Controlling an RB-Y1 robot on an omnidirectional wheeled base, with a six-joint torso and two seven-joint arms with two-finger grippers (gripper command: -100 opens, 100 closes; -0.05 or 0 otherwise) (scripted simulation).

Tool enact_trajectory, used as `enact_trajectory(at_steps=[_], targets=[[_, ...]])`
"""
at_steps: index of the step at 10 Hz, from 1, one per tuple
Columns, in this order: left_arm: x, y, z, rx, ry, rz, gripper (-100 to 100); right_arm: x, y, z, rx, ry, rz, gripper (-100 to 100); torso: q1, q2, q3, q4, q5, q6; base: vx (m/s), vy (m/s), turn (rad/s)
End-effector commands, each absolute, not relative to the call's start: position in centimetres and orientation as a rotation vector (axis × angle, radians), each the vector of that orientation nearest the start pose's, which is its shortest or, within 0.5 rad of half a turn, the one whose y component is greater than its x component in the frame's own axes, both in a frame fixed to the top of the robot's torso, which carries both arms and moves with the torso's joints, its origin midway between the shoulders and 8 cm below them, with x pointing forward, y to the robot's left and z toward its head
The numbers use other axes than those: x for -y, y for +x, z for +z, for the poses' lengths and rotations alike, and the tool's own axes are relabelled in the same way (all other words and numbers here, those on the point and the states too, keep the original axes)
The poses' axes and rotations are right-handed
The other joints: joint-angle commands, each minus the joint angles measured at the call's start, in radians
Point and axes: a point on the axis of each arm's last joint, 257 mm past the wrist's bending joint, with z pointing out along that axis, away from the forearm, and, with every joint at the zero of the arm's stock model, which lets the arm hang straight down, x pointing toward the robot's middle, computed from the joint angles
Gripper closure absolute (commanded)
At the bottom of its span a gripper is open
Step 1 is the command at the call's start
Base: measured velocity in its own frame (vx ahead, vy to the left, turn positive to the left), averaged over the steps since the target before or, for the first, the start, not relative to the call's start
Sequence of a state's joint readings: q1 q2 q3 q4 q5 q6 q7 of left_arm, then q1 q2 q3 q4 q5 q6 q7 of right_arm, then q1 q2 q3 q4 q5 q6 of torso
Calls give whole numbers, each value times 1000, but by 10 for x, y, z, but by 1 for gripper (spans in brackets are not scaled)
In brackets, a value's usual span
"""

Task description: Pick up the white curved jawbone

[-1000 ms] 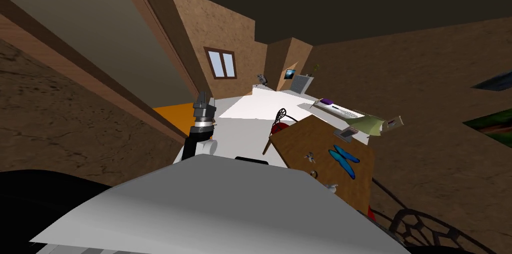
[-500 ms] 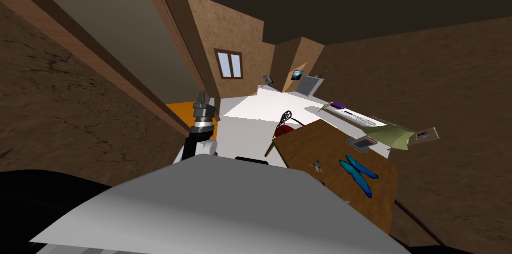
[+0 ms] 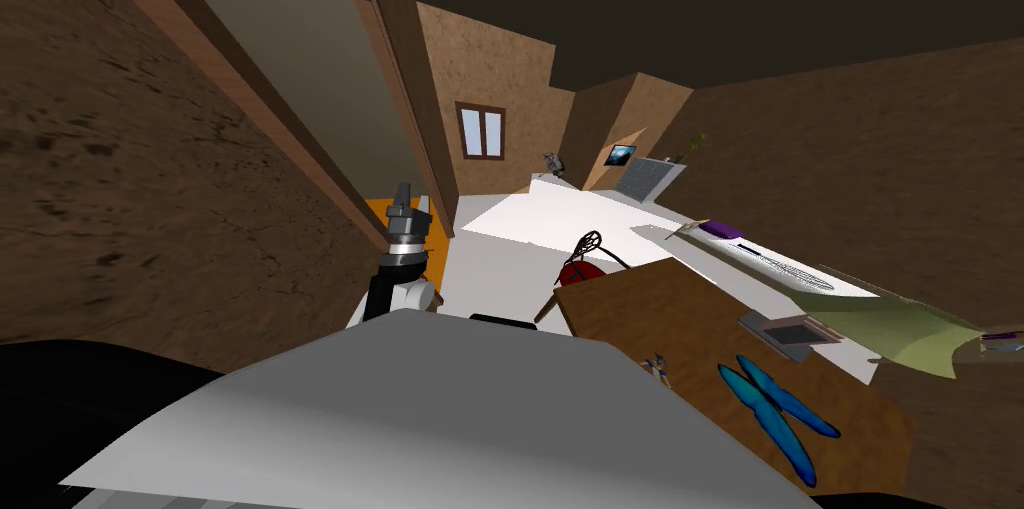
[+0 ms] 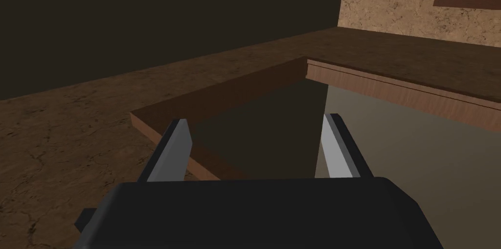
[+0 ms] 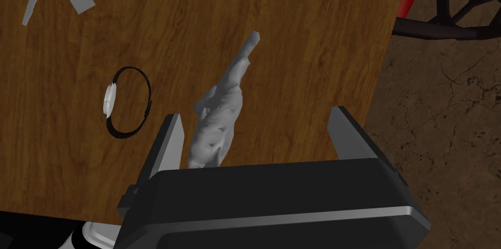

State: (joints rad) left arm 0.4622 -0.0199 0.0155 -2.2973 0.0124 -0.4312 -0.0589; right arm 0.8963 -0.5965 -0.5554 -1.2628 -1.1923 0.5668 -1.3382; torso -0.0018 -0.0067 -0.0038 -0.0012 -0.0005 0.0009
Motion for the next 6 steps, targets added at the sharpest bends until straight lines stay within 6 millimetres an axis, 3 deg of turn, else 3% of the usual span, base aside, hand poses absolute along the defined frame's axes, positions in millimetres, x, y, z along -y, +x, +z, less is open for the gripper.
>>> enact_trajectory(at_steps=[1, 2, 4, 6], targets=[[-285, 353, 32, -613, -670, -1250, 0, 668, -79, -435, -1592, -2926, -610, -100, 0, 0, 0, 0, 0, 0, 43, -31, 147], [-285, 353, 32, -613, -671, -1250, 0, 668, -79, -435, -1592, -2926, -610, -100, 0, 0, 0, 0, 0, 1, 15, -14, -38], [-285, 353, 32, -613, -670, -1250, 0, 657, -115, -442, -1808, -2755, -498, -100, 1, 2, 1, 0, 0, 0, 23, -24, 325], [-285, 353, 32, -613, -671, -1250, 0, 653, -116, -443, -1821, -2736, -477, -100, 0, 2, 1, 0, 0, 2, 21, -30, 19]])
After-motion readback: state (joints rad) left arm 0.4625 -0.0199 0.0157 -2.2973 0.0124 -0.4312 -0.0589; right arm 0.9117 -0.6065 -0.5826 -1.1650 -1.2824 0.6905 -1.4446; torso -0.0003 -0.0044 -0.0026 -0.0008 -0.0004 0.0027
